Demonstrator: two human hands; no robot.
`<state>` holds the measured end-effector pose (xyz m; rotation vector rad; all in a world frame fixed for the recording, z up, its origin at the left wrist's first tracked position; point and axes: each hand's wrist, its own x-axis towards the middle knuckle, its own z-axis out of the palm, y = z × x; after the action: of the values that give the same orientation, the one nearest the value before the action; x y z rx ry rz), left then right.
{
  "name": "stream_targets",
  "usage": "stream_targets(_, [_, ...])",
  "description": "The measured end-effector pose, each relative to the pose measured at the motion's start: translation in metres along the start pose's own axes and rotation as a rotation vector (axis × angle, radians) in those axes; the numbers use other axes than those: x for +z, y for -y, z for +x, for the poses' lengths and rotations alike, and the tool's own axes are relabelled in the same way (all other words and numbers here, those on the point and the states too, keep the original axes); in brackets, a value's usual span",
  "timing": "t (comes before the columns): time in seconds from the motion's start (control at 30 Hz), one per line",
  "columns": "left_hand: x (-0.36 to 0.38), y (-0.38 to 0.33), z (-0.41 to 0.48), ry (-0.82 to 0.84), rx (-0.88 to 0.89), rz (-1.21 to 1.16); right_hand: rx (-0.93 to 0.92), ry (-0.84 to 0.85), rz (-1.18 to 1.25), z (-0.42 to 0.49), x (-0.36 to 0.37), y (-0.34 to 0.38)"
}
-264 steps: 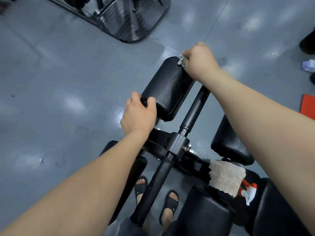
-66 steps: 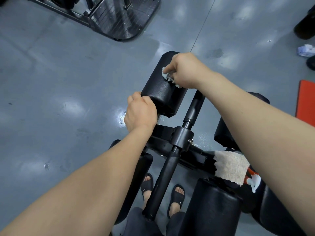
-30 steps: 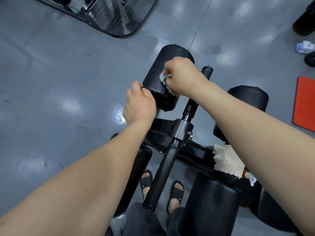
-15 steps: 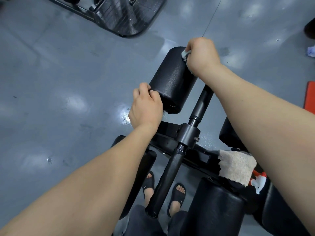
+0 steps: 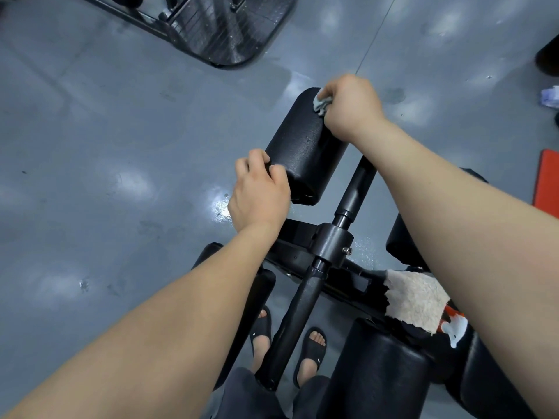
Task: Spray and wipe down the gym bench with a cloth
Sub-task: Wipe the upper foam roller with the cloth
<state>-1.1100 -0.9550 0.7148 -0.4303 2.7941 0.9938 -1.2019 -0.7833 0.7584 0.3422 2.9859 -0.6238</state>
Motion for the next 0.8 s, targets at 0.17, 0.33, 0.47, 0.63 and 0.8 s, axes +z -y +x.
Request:
stream_targets(0.17, [-0.001, -0.002, -0.001, 0.004, -0.007, 0.006, -0.028, 0.003, 0.001, -0.016, 0.011, 0.002])
stream_targets(0.33, [-0.002, 0.000, 0.000, 0.005, -0.011, 0.001, -0.070, 0.048, -0.059, -0.027, 0.013, 0.006])
stream_targets(0.47, [-0.002, 0.000, 0.000, 0.002, -0.003, -0.002, -0.096, 0.109, -0.063, -0.037, 0.012, 0.006])
stream_targets(0.63, [-0.002, 0.000, -0.001, 0.005, -0.002, -0.001, -0.138, 0.139, -0.039, -0.054, 0.016, 0.006])
stream_targets(0.8, [-0.002, 0.000, -0.001, 0.007, 0.000, -0.005, -0.215, 0.176, -0.034, -0.068, 0.016, 0.006])
